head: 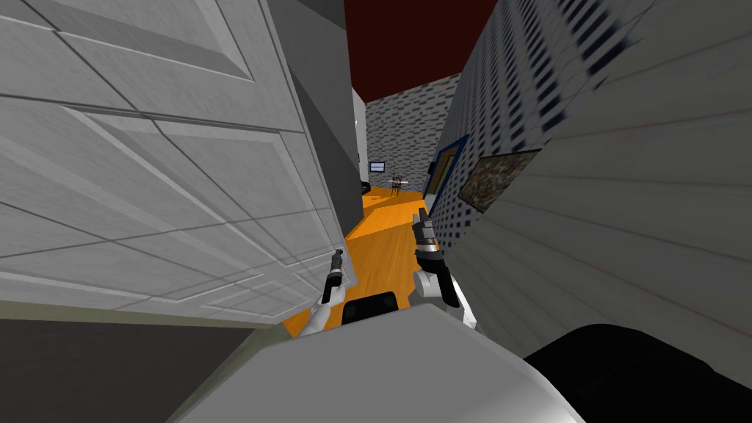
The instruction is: Push the door open
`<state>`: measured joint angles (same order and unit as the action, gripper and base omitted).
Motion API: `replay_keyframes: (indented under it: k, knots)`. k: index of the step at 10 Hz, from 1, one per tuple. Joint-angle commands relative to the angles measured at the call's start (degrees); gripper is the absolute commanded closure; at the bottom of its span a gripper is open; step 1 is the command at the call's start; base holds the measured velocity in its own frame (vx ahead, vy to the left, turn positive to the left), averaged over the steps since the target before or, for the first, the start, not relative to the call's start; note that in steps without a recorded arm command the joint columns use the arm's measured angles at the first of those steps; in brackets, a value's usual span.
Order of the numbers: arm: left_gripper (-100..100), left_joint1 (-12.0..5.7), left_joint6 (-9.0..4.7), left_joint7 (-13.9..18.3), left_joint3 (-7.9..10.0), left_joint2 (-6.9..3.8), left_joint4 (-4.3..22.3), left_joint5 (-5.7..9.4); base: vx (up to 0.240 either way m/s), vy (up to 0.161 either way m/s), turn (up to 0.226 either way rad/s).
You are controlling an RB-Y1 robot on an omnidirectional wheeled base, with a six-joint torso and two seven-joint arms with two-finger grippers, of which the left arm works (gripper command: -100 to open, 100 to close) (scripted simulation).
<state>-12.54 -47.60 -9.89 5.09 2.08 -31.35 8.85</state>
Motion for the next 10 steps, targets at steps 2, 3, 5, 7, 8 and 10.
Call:
replay_keyframes:
  k: [2,3,5,7,8,10]
  knots:
    - [100,-0.03,-0.18,0.0,0.21,-0.33,-0.1,0.09,0.0,0.0,0.0]
    - [100,0.02,-0.11,-0.5,0.78,-1.38,-0.1,0.54,0.109,0.004,0.019]
    - [100,0.04,-0.16,-0.7,1.17,-1.87,1.2,0.81,0.177,0.015,0.043]
    - [100,-1.72,-1.21,-0.7,1.17,-1.87,6.6,0.81,0.054,0.028,-0.007]
    - [100,-2.8,-1.73,-0.7,1.17,-1.87,8.5,0.81,-0.006,0.016,0.002]
    - [100,-0.64,-0.16,-0.7,1.17,-1.87,4.7,0.81,-0.025,-0.005,-0.011]
